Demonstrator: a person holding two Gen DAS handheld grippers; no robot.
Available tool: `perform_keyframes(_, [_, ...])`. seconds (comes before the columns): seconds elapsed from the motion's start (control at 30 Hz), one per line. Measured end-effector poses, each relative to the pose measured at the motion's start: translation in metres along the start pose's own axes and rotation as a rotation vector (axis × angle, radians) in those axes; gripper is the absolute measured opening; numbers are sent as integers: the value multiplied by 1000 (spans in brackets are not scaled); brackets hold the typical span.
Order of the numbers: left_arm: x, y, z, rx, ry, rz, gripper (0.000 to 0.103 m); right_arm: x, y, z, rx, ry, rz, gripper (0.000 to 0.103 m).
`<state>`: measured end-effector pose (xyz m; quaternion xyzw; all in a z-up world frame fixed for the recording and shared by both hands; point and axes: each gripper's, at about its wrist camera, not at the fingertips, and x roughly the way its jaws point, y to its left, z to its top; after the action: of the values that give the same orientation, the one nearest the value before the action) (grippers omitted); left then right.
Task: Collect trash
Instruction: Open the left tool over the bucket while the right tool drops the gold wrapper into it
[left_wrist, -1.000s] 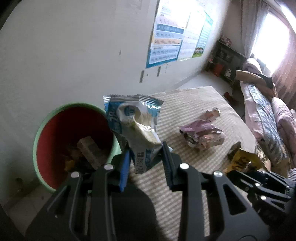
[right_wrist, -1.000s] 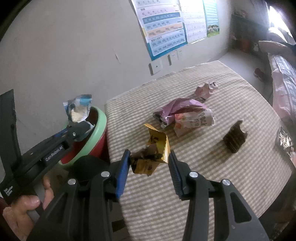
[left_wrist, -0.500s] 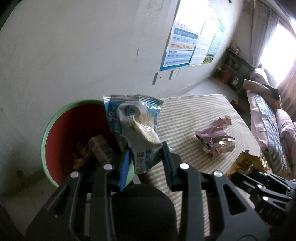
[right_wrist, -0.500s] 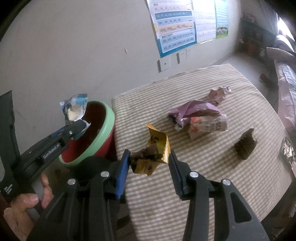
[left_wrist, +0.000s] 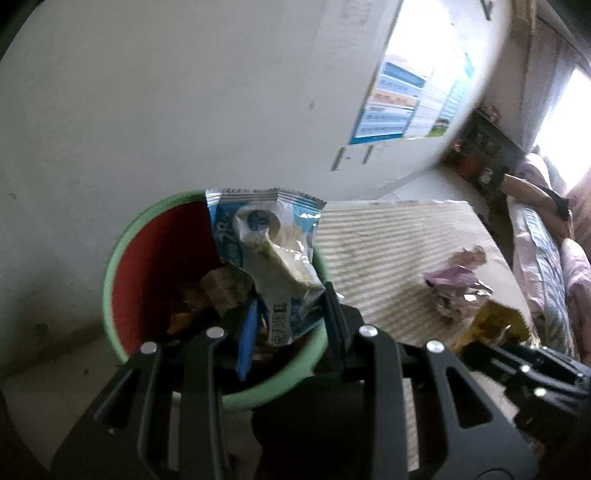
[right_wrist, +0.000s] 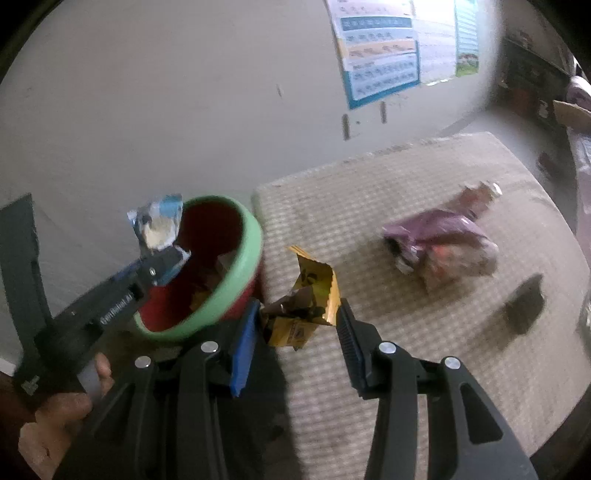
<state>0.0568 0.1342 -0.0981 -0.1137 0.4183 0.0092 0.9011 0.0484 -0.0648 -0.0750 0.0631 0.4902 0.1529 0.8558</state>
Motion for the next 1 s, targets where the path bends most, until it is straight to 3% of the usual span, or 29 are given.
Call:
perform_keyframes(0.47, [6, 68, 14, -71, -9, 104, 32, 52, 73, 56, -95, 32, 174, 44])
perform_keyframes(0.6, [5, 81, 15, -116, -28, 140, 56, 60, 87, 64, -106, 42, 216, 57])
perform_keyframes(0.63, [5, 85, 14, -127, -28, 149, 56, 61, 89, 65, -103, 44, 227, 63])
perform_keyframes(0.7, [6, 90, 13, -132, -22, 158, 59, 61, 91, 64, -98, 39, 240, 64])
perform_keyframes(0.87, [7, 90, 10, -151, -11, 167, 60, 52, 77, 60, -81, 15, 208, 64])
perform_keyframes(1.0, [4, 74, 9, -120, -6, 146, 60, 31, 30, 47, -35, -39, 84, 64])
